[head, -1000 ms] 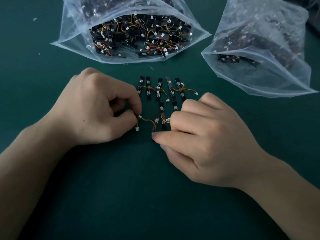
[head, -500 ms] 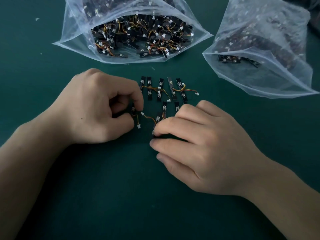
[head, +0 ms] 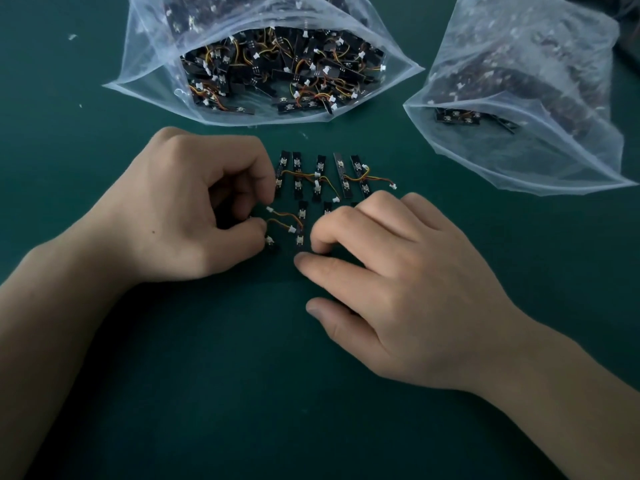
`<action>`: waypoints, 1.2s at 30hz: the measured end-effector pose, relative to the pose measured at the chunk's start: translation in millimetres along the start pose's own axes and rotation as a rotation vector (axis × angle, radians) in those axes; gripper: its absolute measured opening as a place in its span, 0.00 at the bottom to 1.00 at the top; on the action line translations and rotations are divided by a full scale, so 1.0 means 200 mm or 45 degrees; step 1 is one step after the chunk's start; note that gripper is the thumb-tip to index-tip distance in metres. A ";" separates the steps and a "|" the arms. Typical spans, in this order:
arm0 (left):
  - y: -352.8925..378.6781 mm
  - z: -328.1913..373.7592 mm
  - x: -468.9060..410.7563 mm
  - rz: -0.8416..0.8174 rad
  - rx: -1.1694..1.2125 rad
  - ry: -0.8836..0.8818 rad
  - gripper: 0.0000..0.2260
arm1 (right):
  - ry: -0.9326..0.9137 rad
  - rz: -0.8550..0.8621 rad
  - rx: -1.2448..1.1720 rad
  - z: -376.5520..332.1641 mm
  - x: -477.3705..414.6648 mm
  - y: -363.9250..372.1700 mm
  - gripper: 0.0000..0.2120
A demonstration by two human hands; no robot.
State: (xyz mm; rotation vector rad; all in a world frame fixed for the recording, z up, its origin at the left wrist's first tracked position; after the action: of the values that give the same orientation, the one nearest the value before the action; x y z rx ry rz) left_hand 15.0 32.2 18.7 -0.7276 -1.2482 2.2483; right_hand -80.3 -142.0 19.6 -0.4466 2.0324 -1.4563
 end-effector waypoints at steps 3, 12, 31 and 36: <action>0.00 0.00 0.00 0.006 0.008 0.023 0.10 | 0.013 0.015 0.017 0.00 0.00 0.00 0.15; 0.01 0.01 0.00 0.023 0.001 0.033 0.10 | 0.067 -0.003 -0.020 0.00 0.00 0.02 0.15; 0.02 -0.02 0.00 -0.015 0.039 -0.032 0.21 | 0.029 0.001 -0.031 0.02 0.01 0.01 0.13; 0.02 -0.02 0.00 -0.019 0.022 -0.040 0.20 | -0.013 -0.016 0.014 0.01 0.01 0.01 0.14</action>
State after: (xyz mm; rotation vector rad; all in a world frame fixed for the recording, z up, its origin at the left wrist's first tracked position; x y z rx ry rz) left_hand 16.9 32.1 13.9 -0.6767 -1.2429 2.2641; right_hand -79.6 -144.1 16.4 -0.4625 2.0160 -1.4691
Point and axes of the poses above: each hand's wrist, its own x-axis away from the middle knuckle, its own y-axis out of the palm, z = x × y, the point moved 5 cm from there along -x, towards the middle knuckle, and after that the axes turned 10 degrees about -x, right-handed, at the moved point
